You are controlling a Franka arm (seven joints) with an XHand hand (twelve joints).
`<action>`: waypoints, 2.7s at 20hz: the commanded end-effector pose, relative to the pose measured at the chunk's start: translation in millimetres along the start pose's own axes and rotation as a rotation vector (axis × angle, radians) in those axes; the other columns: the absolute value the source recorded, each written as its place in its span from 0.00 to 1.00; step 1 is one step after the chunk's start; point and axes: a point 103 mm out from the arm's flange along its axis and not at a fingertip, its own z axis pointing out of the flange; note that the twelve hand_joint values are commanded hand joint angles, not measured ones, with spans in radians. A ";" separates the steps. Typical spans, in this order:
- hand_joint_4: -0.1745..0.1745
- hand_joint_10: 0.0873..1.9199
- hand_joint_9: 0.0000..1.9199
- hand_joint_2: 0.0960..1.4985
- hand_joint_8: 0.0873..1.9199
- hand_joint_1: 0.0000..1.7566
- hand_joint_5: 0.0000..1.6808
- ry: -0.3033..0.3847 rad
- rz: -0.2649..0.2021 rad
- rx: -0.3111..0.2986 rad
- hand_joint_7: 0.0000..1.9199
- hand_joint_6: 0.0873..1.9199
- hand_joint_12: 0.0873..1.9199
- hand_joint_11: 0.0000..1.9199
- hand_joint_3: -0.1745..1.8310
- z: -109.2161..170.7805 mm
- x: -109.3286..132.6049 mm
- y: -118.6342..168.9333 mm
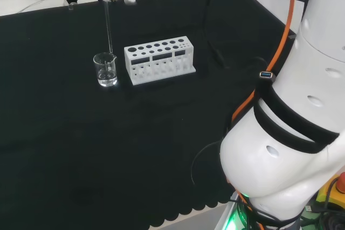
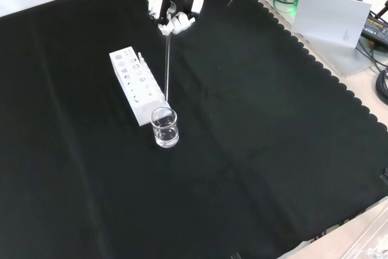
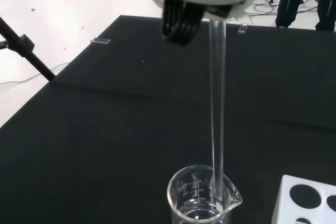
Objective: Stir in the beaker to the left of the white test tube rack with the glass rod.
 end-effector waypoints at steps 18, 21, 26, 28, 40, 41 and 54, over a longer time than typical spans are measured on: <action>0.00 0.34 0.91 0.36 0.58 0.75 0.69 0.036 -0.040 0.010 0.63 0.34 0.35 0.90 0.52 31.9 0.1 34.0; 0.00 0.34 0.91 0.36 0.58 0.75 0.69 0.029 -0.044 0.012 0.63 0.34 0.35 0.90 0.52 38.5 -3.7 34.9; 0.00 0.34 0.91 0.36 0.58 0.75 0.68 0.021 -0.037 0.018 0.63 0.35 0.35 0.90 0.52 48.0 -13.2 35.7; 0.00 0.34 0.91 0.36 0.58 0.75 0.68 0.019 -0.037 0.019 0.63 0.35 0.35 0.90 0.51 49.6 -14.9 35.4; 0.00 0.34 0.91 0.37 0.58 0.75 0.68 0.031 -0.028 0.034 0.63 0.35 0.35 0.90 0.51 74.9 -19.1 23.6; 0.00 0.34 0.91 0.37 0.58 0.75 0.68 0.031 -0.031 0.039 0.63 0.35 0.35 0.90 0.51 77.1 -16.2 22.5; 0.00 0.34 0.91 0.37 0.58 0.75 0.68 0.035 -0.060 0.082 0.63 0.35 0.35 0.90 0.51 83.9 10.6 41.9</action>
